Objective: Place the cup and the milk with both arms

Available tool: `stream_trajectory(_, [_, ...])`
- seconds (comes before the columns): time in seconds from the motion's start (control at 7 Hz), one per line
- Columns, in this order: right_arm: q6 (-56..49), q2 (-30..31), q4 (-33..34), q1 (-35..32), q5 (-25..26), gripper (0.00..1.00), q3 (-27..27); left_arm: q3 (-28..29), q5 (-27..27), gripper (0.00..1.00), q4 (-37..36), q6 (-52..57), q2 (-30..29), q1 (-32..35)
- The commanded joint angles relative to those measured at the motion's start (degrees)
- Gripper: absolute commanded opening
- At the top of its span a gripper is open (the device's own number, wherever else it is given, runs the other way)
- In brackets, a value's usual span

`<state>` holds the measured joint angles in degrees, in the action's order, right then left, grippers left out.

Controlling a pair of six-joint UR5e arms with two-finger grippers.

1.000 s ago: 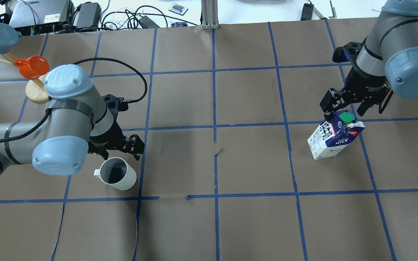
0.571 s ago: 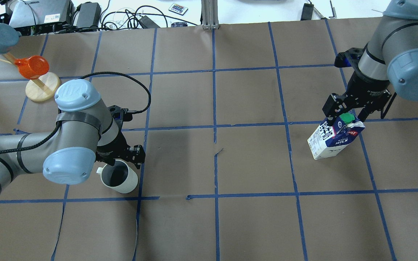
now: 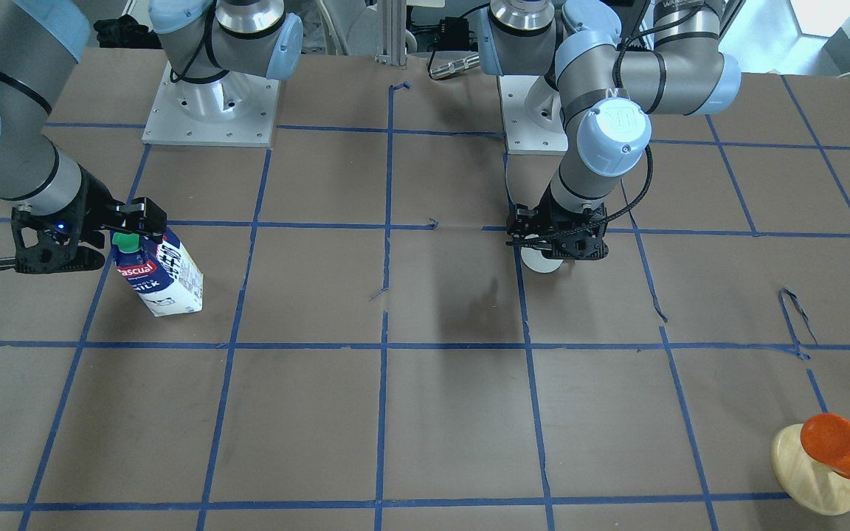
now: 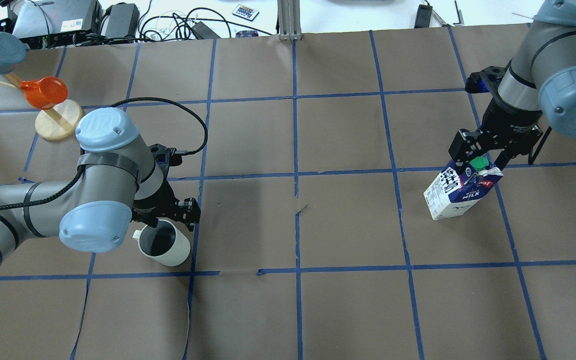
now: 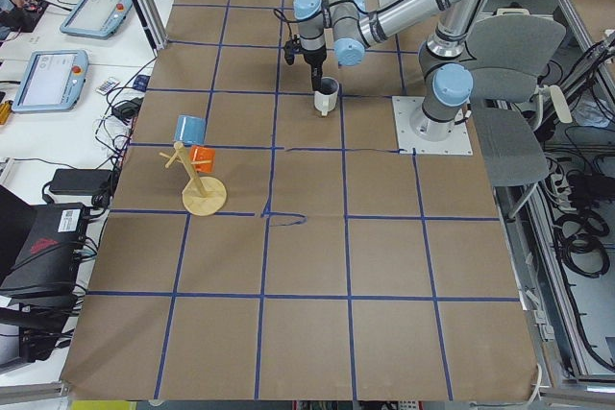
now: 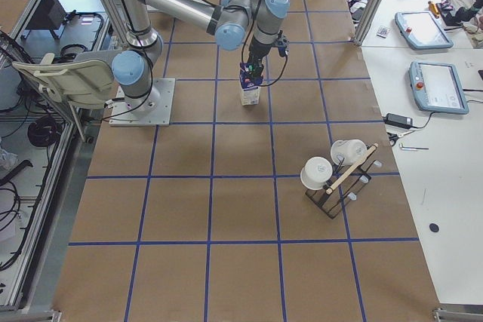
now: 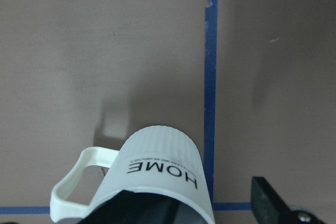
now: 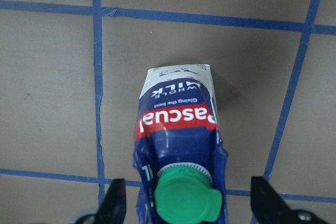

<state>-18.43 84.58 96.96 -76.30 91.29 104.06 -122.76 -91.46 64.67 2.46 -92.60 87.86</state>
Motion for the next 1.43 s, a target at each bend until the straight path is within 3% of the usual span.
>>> stream_trajectory(0.0, [0.1,0.0,-0.1,0.0,-0.3,0.57,0.0,0.7,0.1,0.92,2.1,-6.6,-0.3,0.3])
stream_trajectory(0.57, [0.2,0.2,0.0,-0.1,-0.6,0.17,-0.6,2.8,0.1,0.92,6.6,-16.8,-0.8,0.2])
stream_trajectory(0.86, [0.3,0.1,-0.1,-0.1,-0.6,0.13,-2.2,3.1,0.3,0.92,8.4,-24.0,-0.7,0.2])
stream_trajectory(1.14, [0.4,0.1,0.1,-0.1,-0.2,0.13,-2.5,3.2,0.8,1.0,10.3,-32.1,-0.6,0.4])
stream_trajectory(1.29, [0.4,0.1,0.0,-0.1,-0.2,0.13,-2.5,3.1,0.8,0.95,10.4,-31.8,-0.8,0.4])
